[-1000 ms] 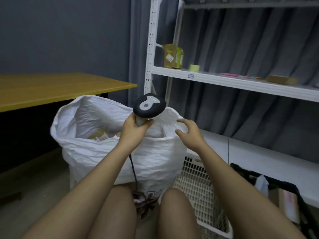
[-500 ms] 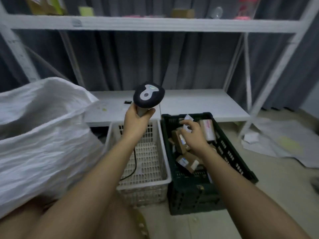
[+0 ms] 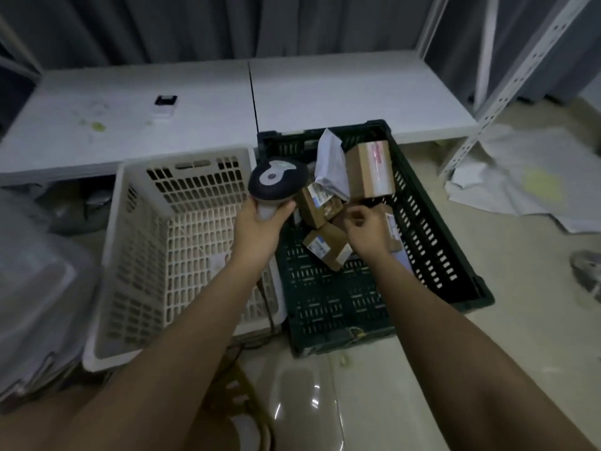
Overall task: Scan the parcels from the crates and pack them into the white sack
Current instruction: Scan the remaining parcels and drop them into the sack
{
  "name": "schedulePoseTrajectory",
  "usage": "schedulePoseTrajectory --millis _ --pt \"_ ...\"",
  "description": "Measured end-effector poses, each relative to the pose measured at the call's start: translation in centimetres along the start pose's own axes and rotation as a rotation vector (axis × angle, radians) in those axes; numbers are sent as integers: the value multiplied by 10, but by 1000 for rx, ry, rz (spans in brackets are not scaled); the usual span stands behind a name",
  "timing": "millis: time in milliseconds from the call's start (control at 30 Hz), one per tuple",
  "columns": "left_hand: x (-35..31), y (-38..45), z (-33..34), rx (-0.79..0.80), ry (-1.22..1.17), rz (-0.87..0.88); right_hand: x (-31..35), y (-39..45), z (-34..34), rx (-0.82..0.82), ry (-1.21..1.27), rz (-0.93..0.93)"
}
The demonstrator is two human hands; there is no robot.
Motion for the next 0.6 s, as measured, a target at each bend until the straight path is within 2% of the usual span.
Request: schedulePoseTrajectory --millis 133,333,433,533,600 --pt "38 40 5 -51 32 -82 5 48 45 -26 13 30" --pt "83 83 4 -61 16 -201 17 119 104 -85 -154 80" --pt "98 99 2 -62 -1 -229 13 144 125 -63 -191 149" --pt "108 107 -3 -65 -20 -234 6 158 138 8 -345 135" --pt "110 107 -5 -56 -33 -220 4 162 131 -32 -434 85"
Point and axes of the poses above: each hand's wrist, its own y-axis towards the middle knuckle, its own z-axis out of the palm, x = y × z, the point moved 10 cm from there along y, towards the middle knuckle, and after that the axes turned 9 degrees about -x, right-handed, at the moved point
